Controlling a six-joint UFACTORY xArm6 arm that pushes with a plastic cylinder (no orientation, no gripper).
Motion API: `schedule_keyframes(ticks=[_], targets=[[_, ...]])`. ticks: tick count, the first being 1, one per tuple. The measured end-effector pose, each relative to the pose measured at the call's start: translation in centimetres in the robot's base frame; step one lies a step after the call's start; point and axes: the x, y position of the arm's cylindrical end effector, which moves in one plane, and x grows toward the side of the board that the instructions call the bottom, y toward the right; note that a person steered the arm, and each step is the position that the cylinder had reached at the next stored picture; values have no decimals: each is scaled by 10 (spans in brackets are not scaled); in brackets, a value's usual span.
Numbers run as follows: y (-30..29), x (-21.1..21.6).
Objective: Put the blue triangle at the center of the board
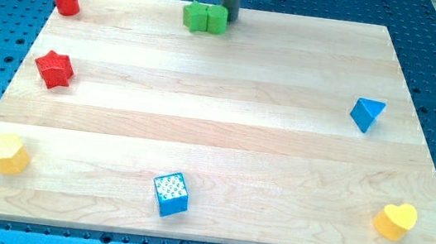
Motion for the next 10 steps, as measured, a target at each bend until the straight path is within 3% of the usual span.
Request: schedule_keyframes(ticks=[1,2,3,4,5,6,7,8,9,10], targets=[[-3,20],[75,30],[206,71],[288,102],[319,135],[297,177],[215,177],[150,212],[167,165],[206,154]])
